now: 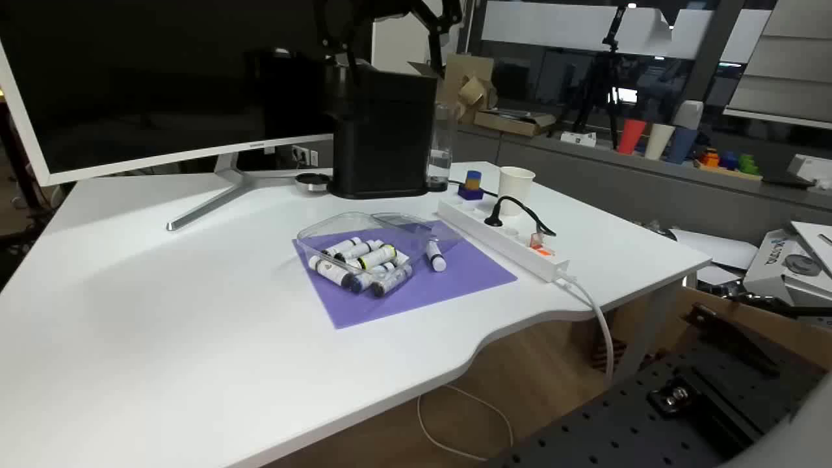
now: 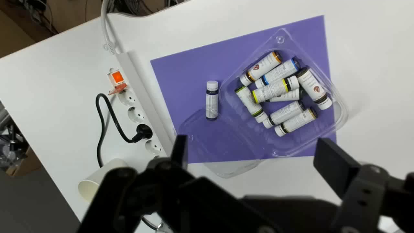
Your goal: Close the pack containing bottles on the table
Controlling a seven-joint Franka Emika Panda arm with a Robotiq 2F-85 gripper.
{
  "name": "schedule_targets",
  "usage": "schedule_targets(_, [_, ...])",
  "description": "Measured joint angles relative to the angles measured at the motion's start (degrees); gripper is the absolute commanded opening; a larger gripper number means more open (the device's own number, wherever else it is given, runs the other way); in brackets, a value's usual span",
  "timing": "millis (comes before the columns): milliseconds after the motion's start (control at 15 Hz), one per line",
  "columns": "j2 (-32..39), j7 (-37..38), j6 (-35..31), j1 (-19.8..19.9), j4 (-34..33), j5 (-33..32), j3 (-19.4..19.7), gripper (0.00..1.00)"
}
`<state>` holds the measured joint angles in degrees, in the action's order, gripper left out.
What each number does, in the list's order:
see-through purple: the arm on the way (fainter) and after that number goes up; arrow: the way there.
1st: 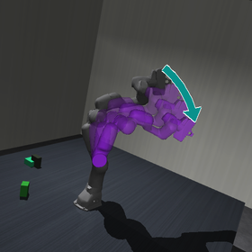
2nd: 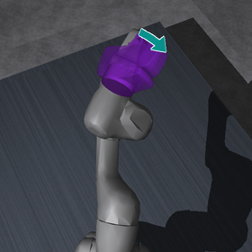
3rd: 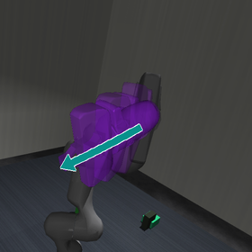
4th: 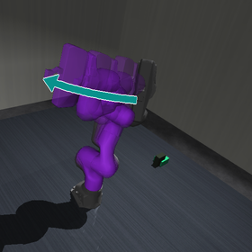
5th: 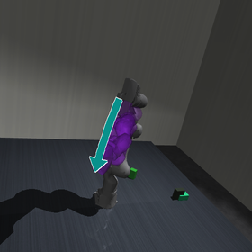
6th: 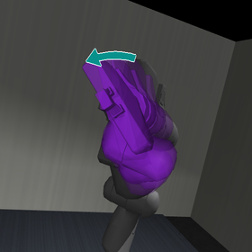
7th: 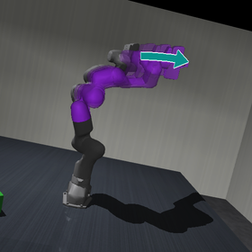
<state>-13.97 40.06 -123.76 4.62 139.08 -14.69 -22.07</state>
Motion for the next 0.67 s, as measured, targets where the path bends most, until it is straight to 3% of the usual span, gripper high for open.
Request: schedule_targets(667, [0.0,0.3,-0.5,-0.4,0.0,-0.2,0.4,1.0])
